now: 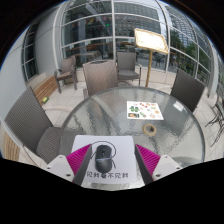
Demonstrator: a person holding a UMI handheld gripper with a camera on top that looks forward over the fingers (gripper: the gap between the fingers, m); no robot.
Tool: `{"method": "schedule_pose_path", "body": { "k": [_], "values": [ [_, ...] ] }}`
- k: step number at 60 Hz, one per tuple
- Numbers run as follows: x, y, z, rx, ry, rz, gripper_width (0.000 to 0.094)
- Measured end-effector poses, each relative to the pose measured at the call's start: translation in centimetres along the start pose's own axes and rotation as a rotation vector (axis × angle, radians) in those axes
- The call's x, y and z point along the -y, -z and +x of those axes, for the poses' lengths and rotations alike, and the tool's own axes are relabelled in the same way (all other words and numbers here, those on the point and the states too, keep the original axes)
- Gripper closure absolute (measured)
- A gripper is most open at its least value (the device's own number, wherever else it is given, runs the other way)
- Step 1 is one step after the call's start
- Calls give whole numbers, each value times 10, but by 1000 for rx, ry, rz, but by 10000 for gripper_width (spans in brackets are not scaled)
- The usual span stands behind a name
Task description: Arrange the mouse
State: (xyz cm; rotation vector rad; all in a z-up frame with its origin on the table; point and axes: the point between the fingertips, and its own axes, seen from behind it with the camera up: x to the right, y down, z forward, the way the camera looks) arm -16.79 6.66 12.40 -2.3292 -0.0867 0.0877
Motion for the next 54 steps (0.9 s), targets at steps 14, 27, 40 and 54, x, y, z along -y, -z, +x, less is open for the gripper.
{"method": "schedule_pose_path", "body": {
  "k": [14, 27, 40, 54],
  "values": [
    [15, 102, 42, 6, -27, 84, 91],
    [-12, 156, 77, -6, -40, 117, 90],
    [-52, 182, 104, -41, -39, 125, 99],
    [-81, 201, 104, -39, -55, 109, 101]
  ]
}}
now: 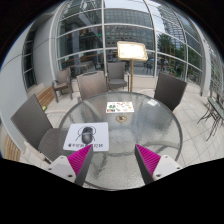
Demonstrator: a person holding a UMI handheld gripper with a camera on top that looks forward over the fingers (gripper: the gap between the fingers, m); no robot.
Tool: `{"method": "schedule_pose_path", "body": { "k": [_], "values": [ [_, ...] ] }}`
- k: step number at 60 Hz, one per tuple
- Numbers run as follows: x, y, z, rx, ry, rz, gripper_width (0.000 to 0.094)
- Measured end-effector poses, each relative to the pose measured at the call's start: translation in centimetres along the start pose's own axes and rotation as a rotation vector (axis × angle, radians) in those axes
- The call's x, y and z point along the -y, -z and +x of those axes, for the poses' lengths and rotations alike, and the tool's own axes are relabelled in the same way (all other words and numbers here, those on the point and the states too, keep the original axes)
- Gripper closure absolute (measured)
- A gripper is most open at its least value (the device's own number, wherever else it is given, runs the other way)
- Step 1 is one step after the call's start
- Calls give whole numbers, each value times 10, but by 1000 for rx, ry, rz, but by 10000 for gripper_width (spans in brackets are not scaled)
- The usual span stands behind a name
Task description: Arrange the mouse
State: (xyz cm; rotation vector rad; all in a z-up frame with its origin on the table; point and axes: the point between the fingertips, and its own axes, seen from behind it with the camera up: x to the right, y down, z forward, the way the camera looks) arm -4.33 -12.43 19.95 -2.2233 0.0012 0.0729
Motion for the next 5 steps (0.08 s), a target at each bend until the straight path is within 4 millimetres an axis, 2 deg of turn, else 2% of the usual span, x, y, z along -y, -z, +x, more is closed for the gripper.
{"method": "schedule_pose_path", "body": {
  "k": [1, 5],
  "values": [
    [-1, -5, -1, 0, -1, -2, 101],
    [-7, 3, -3, 6, -2, -7, 102]
  ]
}}
